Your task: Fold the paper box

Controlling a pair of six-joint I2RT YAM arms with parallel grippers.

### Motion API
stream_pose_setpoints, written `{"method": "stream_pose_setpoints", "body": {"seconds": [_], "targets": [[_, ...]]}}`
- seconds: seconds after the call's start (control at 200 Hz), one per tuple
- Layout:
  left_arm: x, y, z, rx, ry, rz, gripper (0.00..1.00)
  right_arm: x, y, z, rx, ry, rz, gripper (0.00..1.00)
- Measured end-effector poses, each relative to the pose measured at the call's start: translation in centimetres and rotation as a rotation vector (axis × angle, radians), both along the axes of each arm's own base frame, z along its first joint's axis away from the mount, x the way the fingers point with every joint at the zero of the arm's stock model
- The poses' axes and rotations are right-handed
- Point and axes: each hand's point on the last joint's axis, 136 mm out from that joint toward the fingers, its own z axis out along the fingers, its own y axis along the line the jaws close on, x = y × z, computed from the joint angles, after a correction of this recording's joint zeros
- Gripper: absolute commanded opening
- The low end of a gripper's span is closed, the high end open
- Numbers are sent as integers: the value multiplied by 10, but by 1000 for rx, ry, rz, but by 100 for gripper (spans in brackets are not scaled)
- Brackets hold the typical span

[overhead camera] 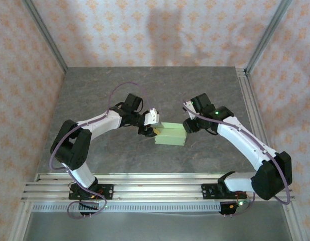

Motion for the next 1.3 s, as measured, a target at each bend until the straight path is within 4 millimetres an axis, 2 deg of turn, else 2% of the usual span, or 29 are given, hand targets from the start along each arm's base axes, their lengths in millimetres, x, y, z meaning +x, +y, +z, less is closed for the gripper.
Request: {"method": "stream_pose_setpoints", "body": {"seconds": [0.18,0.25,0.315,0.37,0.475,0.636,0.711,0.911,1.301], "targets": [[0,0,0,2,2,0,52,-3,5,3,15,-5,49,37],[0,0,0,2,2,0,52,-5,5,1,11,5,62,31],[0,0,0,2,2,0,52,-5,6,-2,8,16,69,29],[0,0,0,2,3,0,52,-5,7,-5,6,26,72,22],[-1,0,-1,3,5,0,52,-5,7,-10,-3,40,81,20],[-1,0,0,3,5,0,52,-6,7,-10,-7,43,87,4],[-1,0,0,4,5,1,52,-6,7,-10,-7,42,88,0],[0,0,0,11,7,7,52,-4,7,-10,18,54,23,0],[1,-1,-1,14,27,24,52,0,13,-4,140,15,-231,0]]}}
